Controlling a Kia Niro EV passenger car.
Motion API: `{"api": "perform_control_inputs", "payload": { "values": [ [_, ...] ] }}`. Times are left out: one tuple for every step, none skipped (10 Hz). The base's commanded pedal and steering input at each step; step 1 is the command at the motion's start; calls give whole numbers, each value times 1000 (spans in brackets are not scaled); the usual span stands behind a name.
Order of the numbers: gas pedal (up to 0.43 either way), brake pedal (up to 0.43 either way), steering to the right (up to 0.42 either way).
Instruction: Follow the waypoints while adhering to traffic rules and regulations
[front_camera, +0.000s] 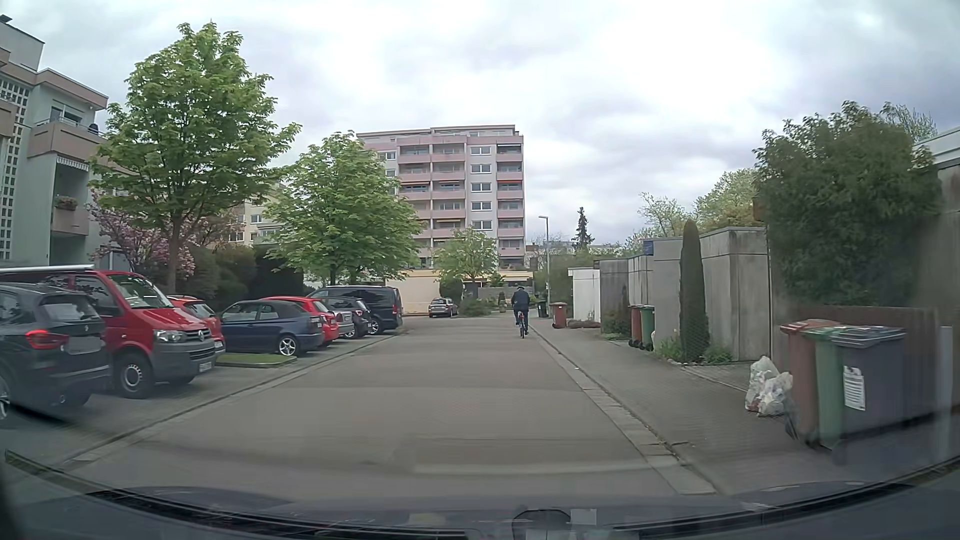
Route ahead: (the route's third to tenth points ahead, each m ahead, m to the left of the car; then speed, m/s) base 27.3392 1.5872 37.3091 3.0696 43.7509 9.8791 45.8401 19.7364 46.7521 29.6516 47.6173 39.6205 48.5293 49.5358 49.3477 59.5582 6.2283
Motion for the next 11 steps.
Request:
{"api": "perform_control_inputs", "payload": {
  "values": [
    [0,0,-1],
    [0,0,-1],
    [0,0,0],
    [0,0,0],
    [0,0,0],
    [0,0,-1],
    [0,0,-2],
    [0,0,0],
    [0,0,0],
    [0,0,-1],
    [0,0,-2]
  ]
}}
